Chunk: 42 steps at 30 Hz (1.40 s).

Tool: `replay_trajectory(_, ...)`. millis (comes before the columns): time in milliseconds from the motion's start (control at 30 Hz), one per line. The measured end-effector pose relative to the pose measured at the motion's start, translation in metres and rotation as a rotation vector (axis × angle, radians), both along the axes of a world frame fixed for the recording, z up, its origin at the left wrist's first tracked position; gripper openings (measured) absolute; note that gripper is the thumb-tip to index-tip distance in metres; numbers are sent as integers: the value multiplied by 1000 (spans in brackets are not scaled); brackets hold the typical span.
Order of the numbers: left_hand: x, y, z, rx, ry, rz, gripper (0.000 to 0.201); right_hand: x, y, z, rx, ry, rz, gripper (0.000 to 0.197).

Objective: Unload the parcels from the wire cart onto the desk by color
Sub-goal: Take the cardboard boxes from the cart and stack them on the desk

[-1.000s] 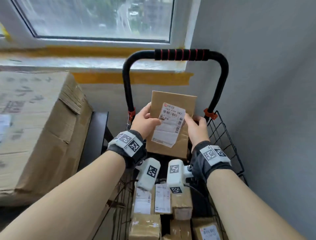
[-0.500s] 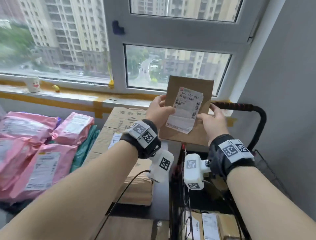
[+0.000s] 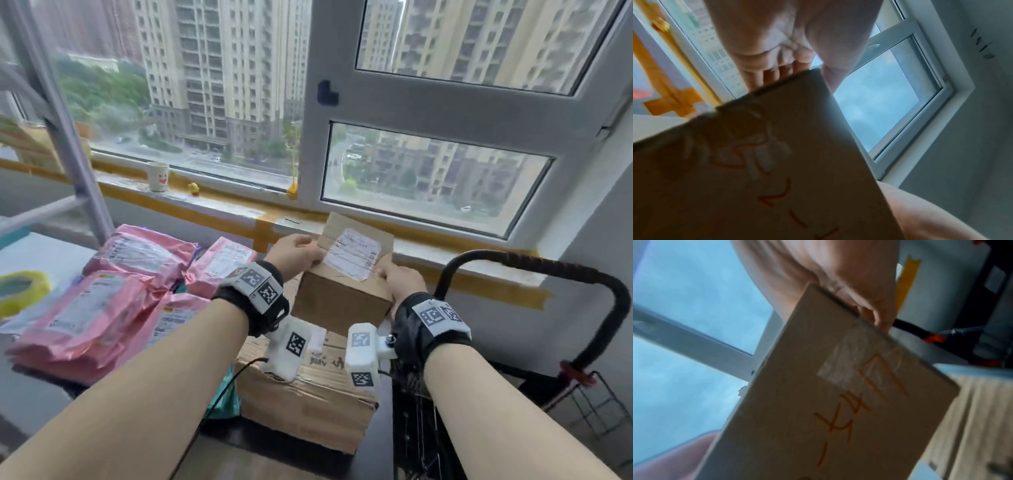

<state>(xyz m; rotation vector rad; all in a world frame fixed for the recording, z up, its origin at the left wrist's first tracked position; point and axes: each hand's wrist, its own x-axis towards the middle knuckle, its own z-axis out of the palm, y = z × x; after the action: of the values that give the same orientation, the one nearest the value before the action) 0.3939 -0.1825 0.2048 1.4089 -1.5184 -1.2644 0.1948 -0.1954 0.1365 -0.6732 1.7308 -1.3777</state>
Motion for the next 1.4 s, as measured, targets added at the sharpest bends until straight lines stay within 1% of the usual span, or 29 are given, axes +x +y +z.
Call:
replay_trajectory(67,7,-5,-5,128,-106,-26,58,-6,-22,-11,2,-27,-30,73)
replay_trajectory(100,10,-9,-8,175,-157,-31,69,-6,-29,-12,-4,-44,-45,74)
replay_trajectory(167,12,-20,-18,236,-191,-3,88,4,-26,4,3,-113,-35,73)
replay_trajectory(200,12,-26,-21,263,-162,21,91,14,-18,17,15,-151,-21,73)
replay_trajectory(233,10,-31,-22,287,-104,39,88,19,-17,22,29,-187,-12,75)
replay_trajectory(300,5,-48,-20,317,35,66,71,23,-18,27,48,-238,20,79)
replay_trajectory(333,3,-57,-18,317,76,74,62,25,-22,26,50,-255,47,77)
replay_trajectory(367,1,-68,-17,308,78,73,57,27,-26,25,53,-251,80,73)
replay_trajectory(400,0,-81,-19,284,57,64,54,29,-32,21,65,-226,103,68)
replay_trajectory(467,-2,-103,-20,218,-75,29,46,29,-45,17,103,-162,96,63)
replay_trajectory(533,-2,-123,-25,147,-258,-13,46,18,-58,19,116,-65,-35,65)
replay_trajectory(567,-2,-132,-26,123,-323,-33,44,7,-64,21,117,8,-125,67)
replay_trajectory(600,-2,-143,-28,107,-337,-50,41,-4,-70,24,122,87,-196,67)
replay_trajectory(633,-2,-152,-27,110,-322,-66,37,-15,-75,29,135,164,-227,65)
replay_trajectory(667,-2,-160,-26,98,-303,-82,35,-23,-79,32,159,225,-217,64)
replay_trajectory(733,-3,-174,-27,86,-281,-95,34,-31,-87,37,206,299,-132,54)
replay_trajectory(833,-6,-188,-31,132,-207,-102,36,-24,-95,36,210,264,-9,41)
replay_trajectory(867,-7,-191,-31,158,-171,-98,34,-20,-96,34,202,232,-12,37)
replay_trajectory(900,-7,-191,-29,181,-146,-93,32,-17,-98,32,186,192,-49,27)
replay_trajectory(933,-7,-195,-30,178,-128,-89,33,-14,-99,32,177,152,-94,16)
replay_trajectory(967,-7,-198,-29,158,-136,-91,35,-11,-99,33,171,129,-125,10)
replay_trajectory(1067,-7,-205,-31,93,-203,-95,40,-9,-99,33,183,121,-125,12)
replay_trajectory(1133,-6,-206,-32,97,-214,-106,39,-8,-99,31,186,127,-128,18)
replay_trajectory(1267,-5,-203,-30,107,-238,-106,41,-8,-98,29,189,161,-122,20)
replay_trajectory(1333,-5,-203,-30,71,-277,-71,53,-10,-97,30,180,234,-105,17)
replay_trajectory(1400,-6,-200,-24,-22,-312,-9,62,-15,-93,34,195,362,-76,21)
